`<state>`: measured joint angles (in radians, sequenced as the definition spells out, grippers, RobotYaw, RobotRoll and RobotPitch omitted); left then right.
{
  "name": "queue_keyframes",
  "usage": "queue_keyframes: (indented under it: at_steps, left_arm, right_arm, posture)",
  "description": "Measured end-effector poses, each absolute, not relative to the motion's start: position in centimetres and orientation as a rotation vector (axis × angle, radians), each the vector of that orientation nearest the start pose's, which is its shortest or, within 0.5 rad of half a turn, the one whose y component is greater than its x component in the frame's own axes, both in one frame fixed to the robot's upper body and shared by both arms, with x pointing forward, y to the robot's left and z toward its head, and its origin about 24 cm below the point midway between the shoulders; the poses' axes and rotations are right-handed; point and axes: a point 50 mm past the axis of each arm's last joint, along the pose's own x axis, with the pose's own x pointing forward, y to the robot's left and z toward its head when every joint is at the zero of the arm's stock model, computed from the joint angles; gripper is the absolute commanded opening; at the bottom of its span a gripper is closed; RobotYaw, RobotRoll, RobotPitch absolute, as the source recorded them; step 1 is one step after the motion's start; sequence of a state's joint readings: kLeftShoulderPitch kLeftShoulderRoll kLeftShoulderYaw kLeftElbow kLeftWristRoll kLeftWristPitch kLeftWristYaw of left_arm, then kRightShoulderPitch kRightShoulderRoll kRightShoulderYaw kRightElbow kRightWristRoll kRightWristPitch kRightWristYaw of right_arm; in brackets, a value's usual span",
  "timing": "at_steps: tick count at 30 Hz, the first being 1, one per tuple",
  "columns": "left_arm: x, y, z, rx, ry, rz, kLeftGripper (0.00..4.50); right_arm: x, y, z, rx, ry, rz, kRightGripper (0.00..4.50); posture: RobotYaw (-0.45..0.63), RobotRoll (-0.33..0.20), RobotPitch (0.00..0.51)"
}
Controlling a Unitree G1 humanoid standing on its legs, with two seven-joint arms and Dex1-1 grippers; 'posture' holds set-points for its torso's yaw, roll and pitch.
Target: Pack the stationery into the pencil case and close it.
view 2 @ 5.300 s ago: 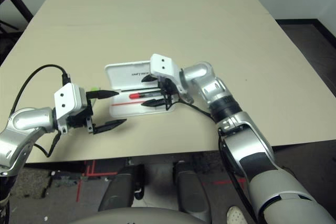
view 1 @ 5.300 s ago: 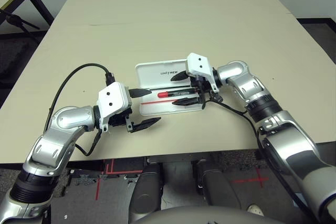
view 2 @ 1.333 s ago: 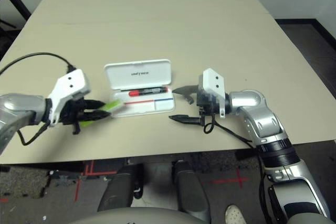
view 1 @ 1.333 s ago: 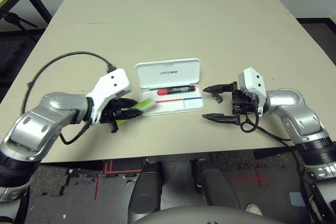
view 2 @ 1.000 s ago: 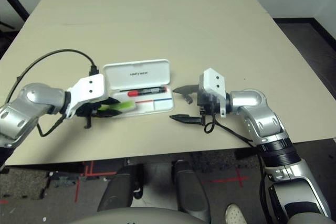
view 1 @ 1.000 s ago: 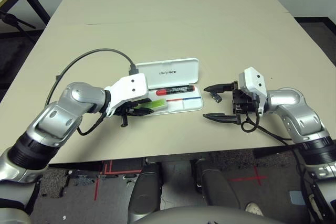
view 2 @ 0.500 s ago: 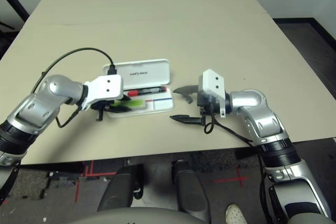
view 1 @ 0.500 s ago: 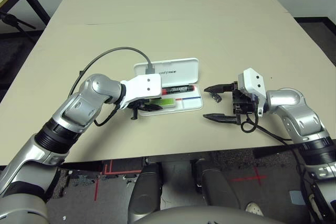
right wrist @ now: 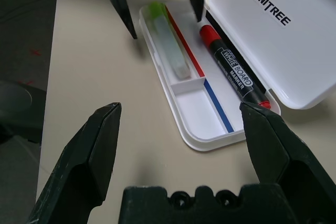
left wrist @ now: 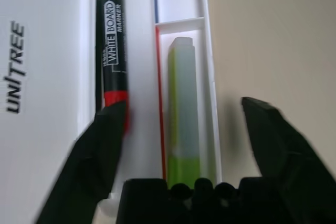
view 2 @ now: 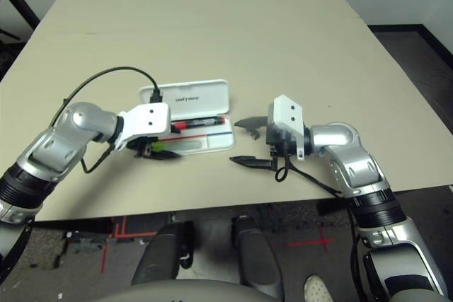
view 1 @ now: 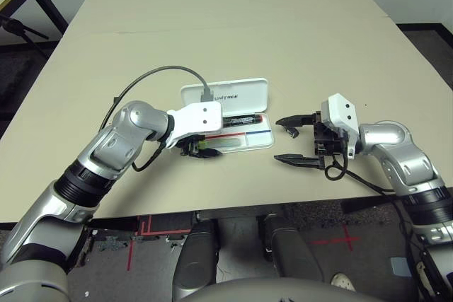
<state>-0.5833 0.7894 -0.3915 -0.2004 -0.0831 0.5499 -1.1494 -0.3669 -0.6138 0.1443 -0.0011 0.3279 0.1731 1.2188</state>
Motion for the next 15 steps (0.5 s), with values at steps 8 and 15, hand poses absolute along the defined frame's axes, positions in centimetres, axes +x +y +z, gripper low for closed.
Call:
queue_keyframes:
  at_steps: [8, 15]
  left_arm:
    - [26.5, 16.5, 17.3, 0.736, 0.313, -1.241, 4.46]
    - [24.5, 17.8, 17.9, 0.665, 0.253, -1.269, 4.46]
  right_arm:
    - [27.4, -16.7, 12.4, -0.358, 0.087, 1.349, 4.50]
    - [27.1, -16.3, 12.6, -0.271, 0.100, 1.245, 4.50]
  posture:
    - [-0.01, 0.000, 0.168]
    - [0.00, 0.000, 0.176]
